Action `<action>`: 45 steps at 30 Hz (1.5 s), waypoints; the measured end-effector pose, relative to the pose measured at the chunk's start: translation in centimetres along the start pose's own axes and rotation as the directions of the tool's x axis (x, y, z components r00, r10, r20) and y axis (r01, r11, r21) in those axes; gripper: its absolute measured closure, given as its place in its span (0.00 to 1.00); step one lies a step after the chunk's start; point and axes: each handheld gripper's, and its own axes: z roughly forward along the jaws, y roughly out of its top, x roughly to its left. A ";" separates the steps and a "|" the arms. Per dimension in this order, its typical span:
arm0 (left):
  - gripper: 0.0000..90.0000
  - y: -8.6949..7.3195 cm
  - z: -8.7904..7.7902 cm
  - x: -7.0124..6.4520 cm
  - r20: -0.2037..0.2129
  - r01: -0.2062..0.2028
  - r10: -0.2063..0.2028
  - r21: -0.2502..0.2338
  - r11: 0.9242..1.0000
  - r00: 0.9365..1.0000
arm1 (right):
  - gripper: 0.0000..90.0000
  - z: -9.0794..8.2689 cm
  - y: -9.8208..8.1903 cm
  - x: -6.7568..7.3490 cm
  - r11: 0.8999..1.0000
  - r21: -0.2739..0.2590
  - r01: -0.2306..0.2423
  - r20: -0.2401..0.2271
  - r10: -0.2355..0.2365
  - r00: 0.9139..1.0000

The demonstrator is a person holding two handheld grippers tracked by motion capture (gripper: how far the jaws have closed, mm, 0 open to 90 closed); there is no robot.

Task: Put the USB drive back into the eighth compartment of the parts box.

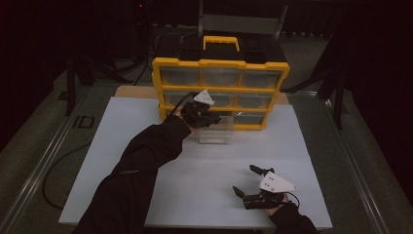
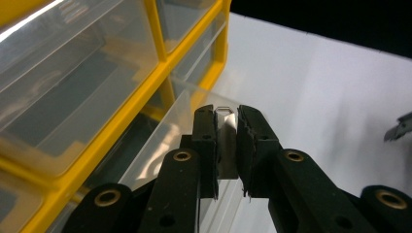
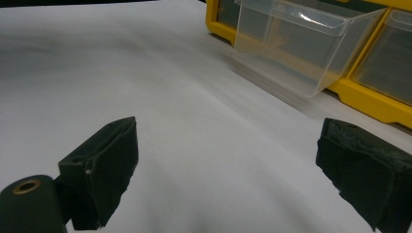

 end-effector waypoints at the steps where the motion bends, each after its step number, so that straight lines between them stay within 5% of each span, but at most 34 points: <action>1: 0.88 0.1 0.2 0.0 0.000 0.004 -0.004 0.001 1.000 1.000 | 0.10 0.0 0.0 0.0 1.000 -0.002 -0.002 0.000 0.002 1.000; 17: 0.88 -0.9 2.3 1.0 -0.042 0.090 -0.089 0.029 0.995 0.995 | 0.10 0.0 0.0 0.0 1.000 0.000 -0.002 -0.003 0.002 1.000; 25: 0.87 -1.5 3.0 1.1 -0.081 0.140 -0.135 0.059 0.988 0.988 | 0.10 0.1 0.0 0.0 1.000 0.006 -0.001 -0.006 0.001 1.000; 28: 0.72 -1.7 3.1 1.1 -0.094 0.144 -0.136 0.076 0.987 0.986 | 0.10 0.1 0.0 0.0 1.000 0.004 0.001 -0.005 -0.001 1.000; 35: 0.60 -1.4 2.2 0.6 -0.080 0.110 -0.106 0.053 0.992 0.991 | 0.10 0.1 0.0 0.0 1.000 0.007 0.000 -0.003 0.000 1.000; 45: 0.41 -1.8 0.8 0.7 -0.083 0.148 -0.145 0.030 0.989 0.986 | 0.10 0.1 0.0 0.0 1.000 0.006 0.002 -0.001 -0.002 1.000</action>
